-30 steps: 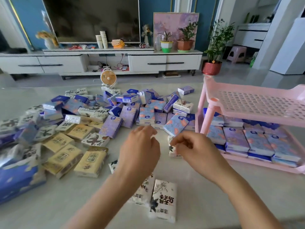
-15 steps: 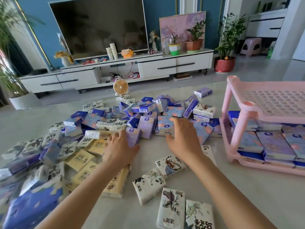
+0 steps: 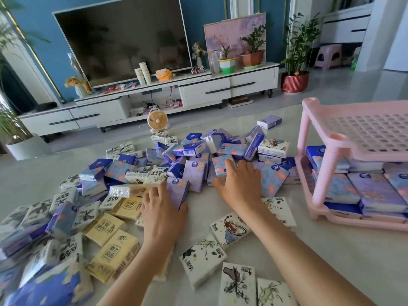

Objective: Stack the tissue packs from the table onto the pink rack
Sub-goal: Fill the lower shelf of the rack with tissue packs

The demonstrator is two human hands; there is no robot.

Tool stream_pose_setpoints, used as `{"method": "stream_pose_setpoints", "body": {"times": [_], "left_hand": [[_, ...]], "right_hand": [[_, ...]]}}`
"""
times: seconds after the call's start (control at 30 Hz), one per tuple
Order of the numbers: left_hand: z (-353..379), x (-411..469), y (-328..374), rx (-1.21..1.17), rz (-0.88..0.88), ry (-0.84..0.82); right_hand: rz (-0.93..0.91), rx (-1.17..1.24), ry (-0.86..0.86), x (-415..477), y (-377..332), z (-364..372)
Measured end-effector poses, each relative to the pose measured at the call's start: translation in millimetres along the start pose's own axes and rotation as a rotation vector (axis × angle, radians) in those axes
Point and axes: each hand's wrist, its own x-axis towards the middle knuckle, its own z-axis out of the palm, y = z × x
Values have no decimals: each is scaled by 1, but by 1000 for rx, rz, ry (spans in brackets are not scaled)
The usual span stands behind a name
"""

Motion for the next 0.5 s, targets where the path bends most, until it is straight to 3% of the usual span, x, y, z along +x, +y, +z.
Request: {"method": "stream_pose_setpoints", "body": {"times": [0.13,0.23,0.5], "left_hand": [[-7,-2,4,-77,-10,8],[-15,-5,7,-154,25,51],[-55,-67,42,-358,257,214]], "right_hand": [[89,204,51,-5,-1,-13],[152,498,52,-23,0,-31],[372,1294,-148,-96,19,-116]]}}
